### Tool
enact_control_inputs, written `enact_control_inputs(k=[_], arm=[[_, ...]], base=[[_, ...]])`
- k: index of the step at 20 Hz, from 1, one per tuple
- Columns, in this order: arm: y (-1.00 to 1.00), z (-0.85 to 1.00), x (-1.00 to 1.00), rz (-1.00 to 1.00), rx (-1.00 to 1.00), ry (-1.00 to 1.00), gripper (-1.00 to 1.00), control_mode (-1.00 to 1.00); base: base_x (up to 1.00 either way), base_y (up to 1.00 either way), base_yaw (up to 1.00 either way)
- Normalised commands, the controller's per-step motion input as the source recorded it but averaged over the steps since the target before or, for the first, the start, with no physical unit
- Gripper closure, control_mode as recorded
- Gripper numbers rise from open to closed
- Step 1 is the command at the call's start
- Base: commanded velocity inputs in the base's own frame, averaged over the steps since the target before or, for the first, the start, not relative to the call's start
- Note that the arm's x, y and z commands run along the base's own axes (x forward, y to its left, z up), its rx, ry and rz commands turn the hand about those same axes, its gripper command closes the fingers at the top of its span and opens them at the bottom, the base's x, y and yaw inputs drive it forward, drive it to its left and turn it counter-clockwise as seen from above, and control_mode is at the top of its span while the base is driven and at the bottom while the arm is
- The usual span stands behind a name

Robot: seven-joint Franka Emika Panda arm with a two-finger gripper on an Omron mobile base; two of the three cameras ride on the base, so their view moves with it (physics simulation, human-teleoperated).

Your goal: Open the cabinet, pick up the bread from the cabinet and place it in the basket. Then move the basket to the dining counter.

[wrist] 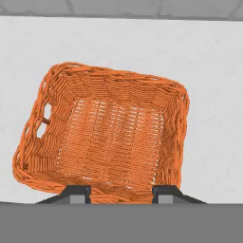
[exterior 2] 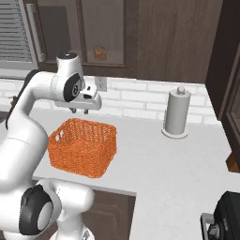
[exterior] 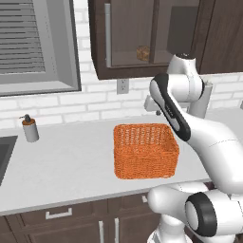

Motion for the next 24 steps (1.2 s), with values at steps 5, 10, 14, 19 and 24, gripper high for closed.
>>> enact_control_inputs(k=[5, 10, 14, 19, 24], arm=[[0.01, 0.06, 0.07, 0.00, 0.08, 0.02, -1.00, -1.00], [0.53, 0.62, 0.01, -0.03, 0.04, -0.17, -1.00, -1.00], [0.64, 1.00, 0.00, -0.06, 0.00, -0.30, -1.00, -1.00], [0.86, 1.00, 0.00, -0.06, 0.00, -0.19, -1.00, -1.00], [0.59, 1.00, 0.00, -0.01, 0.00, -0.09, -1.00, -1.00]], base=[[0.00, 0.00, 0.00], [0.00, 0.00, 0.00], [0.00, 0.00, 0.00], [0.00, 0.00, 0.00], [0.00, 0.00, 0.00]])
